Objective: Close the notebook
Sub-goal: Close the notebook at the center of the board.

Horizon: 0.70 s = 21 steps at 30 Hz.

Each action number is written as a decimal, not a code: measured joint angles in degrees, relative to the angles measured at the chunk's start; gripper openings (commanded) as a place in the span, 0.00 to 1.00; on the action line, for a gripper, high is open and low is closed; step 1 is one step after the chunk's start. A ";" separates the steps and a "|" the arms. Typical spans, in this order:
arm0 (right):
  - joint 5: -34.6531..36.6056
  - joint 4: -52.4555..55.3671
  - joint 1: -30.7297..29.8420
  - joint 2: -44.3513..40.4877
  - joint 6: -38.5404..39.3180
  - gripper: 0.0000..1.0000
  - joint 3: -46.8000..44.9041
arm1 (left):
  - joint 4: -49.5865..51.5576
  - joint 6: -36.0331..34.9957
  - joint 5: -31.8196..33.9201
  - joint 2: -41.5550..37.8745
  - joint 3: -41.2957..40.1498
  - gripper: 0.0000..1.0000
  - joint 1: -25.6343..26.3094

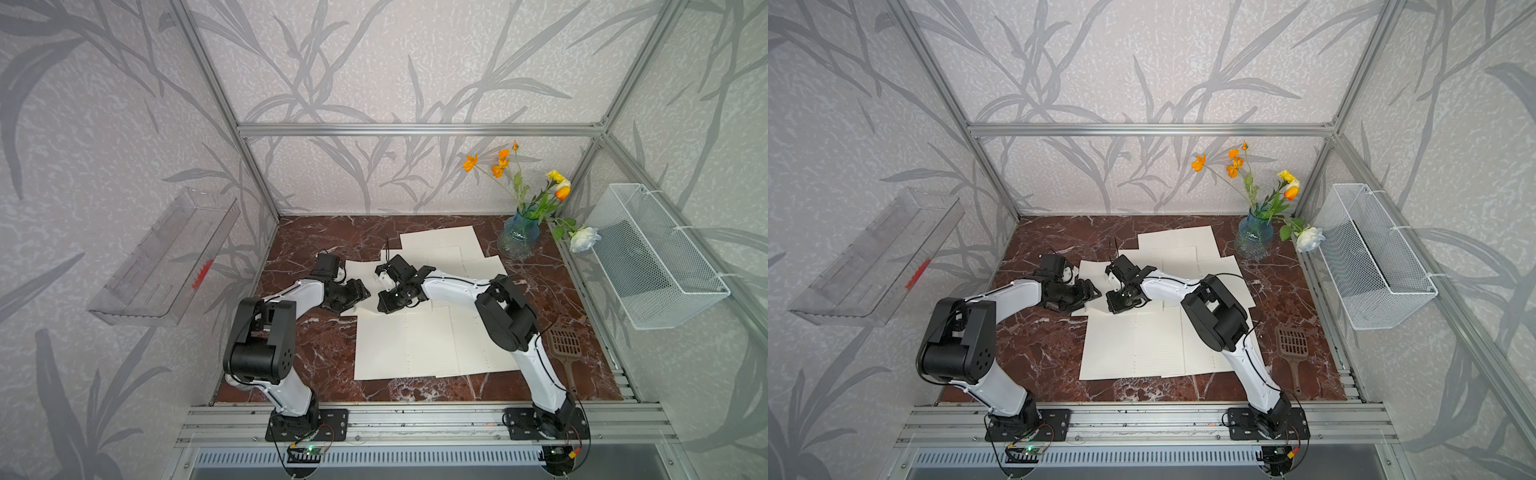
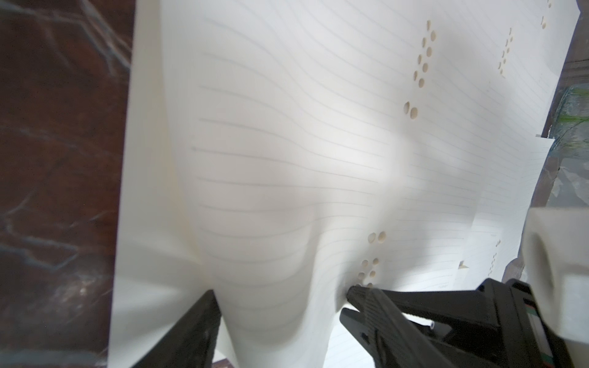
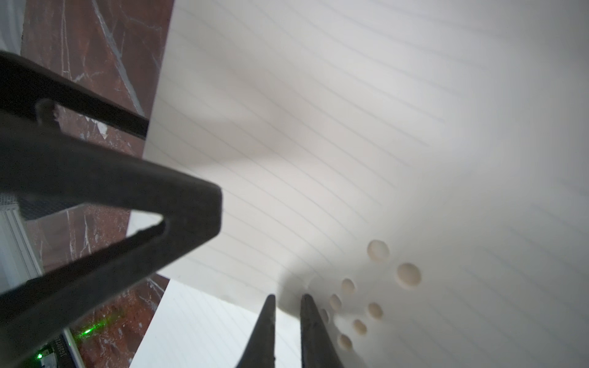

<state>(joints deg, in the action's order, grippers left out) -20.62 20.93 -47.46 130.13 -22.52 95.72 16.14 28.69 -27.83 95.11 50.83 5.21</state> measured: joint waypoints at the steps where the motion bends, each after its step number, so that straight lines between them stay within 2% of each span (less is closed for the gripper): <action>1: -0.04 -0.24 0.00 -0.07 0.07 0.20 -0.17 | 0.00 0.00 -0.02 0.00 0.02 0.70 0.00; 12: -1.01 -2.43 -0.02 -2.91 1.33 0.32 -4.26 | 0.02 0.00 0.11 0.02 1.18 0.74 0.00; 21: -1.40 -2.16 -0.02 -9.05 1.77 0.38 -7.61 | -0.28 -0.02 0.13 2.21 4.26 0.74 0.00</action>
<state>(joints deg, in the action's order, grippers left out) -22.02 18.76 -47.48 121.08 -20.75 88.12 15.86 28.67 -27.70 97.32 55.09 5.21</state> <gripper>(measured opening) 0.372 0.742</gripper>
